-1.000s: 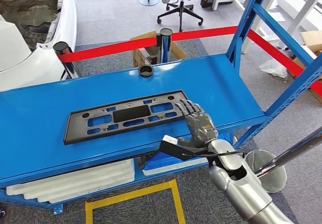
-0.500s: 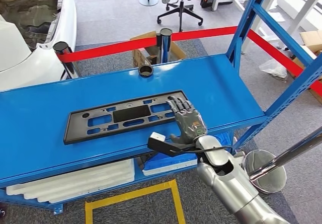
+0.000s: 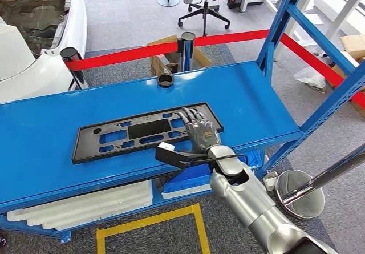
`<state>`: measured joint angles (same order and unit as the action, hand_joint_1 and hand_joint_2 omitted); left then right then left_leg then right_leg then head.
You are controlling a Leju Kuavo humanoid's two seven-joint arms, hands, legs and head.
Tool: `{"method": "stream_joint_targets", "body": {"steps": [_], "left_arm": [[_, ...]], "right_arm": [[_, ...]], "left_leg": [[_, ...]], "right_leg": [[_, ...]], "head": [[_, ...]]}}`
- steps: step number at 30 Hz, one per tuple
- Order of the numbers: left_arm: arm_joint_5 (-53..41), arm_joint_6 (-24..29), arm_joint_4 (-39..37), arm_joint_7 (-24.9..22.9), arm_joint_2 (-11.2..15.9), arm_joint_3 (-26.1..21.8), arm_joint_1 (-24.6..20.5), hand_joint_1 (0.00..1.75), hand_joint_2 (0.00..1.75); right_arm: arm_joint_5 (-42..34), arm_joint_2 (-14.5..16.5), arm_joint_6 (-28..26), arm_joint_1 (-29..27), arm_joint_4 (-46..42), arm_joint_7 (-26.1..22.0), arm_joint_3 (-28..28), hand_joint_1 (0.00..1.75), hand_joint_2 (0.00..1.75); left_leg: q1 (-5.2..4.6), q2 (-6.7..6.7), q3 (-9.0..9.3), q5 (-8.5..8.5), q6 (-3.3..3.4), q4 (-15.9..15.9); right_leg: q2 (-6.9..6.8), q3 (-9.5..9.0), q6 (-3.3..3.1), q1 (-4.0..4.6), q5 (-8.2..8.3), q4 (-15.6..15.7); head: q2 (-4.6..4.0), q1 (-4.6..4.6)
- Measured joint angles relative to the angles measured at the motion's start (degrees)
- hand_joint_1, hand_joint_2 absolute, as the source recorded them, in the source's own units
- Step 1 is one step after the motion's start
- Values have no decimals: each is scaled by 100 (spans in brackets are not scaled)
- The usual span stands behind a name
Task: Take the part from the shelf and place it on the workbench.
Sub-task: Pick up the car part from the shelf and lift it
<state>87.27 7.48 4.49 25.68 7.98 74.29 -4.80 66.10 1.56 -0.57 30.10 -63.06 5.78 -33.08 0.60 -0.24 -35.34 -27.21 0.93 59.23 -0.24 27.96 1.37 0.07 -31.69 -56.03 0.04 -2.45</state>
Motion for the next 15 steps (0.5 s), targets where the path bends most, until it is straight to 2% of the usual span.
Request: {"method": "stream_joint_targets", "body": {"steps": [15], "left_arm": [[0,-31,2,41,0,177,-63,0,0]], "right_arm": [[48,435,-150,326,1048,-132,-5,0,175]], "left_leg": [[1,0,0,0,0,0]], "right_leg": [[0,1,0,0,0,0]], "head": [[0,0]]}}
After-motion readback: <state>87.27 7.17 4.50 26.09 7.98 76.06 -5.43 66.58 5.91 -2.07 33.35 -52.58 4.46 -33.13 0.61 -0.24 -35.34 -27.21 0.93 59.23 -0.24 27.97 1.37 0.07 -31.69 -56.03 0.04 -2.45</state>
